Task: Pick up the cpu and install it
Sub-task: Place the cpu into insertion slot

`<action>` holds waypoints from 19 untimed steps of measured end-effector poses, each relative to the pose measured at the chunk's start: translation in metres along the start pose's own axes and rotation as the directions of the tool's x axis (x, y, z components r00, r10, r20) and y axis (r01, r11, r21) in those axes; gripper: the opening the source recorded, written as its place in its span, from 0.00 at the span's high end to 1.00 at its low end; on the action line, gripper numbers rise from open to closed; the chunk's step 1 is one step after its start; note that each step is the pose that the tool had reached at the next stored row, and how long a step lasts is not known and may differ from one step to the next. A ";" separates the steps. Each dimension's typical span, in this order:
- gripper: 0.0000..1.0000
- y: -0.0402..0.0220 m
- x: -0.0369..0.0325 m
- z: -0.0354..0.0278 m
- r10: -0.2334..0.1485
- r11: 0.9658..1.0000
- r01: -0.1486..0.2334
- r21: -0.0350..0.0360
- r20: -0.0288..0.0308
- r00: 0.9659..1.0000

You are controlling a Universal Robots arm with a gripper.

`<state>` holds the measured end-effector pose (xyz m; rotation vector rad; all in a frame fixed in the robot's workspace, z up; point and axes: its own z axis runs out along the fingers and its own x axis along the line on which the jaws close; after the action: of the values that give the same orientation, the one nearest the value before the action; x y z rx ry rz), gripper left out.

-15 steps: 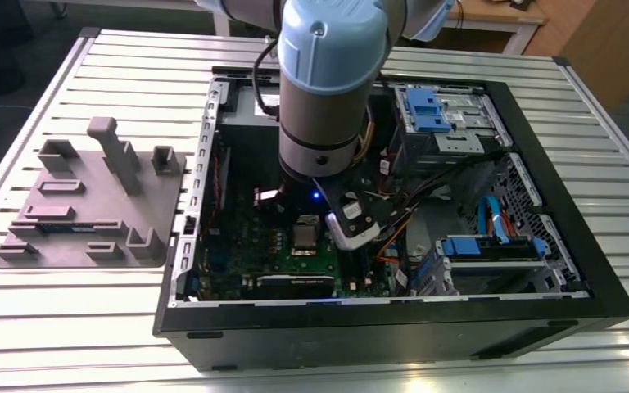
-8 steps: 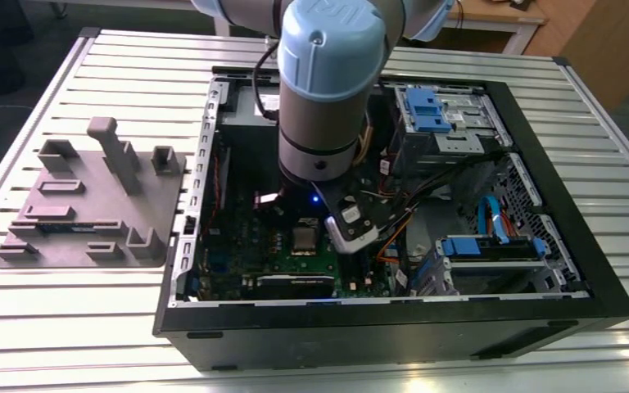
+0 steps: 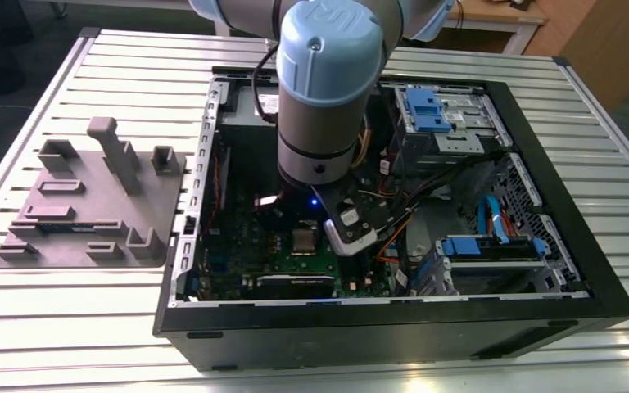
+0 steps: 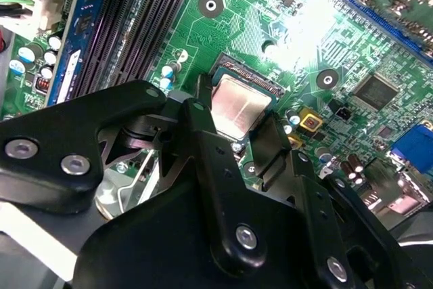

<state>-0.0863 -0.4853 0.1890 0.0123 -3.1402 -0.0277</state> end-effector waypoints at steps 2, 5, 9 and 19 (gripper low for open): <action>0.53 -0.0004 0.0000 0.0004 0.000 1.000 0.000 0.000 0.000 1.000; 0.53 -0.0007 0.0000 0.0007 0.001 1.000 -0.001 0.000 0.000 1.000; 0.53 -0.0007 0.0001 0.0008 0.000 1.000 0.000 0.000 0.000 1.000; 0.53 -0.0007 0.0019 -0.0001 0.000 1.000 0.000 0.001 0.001 1.000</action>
<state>-0.0882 -0.4861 0.1891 0.0116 -3.1415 -0.0265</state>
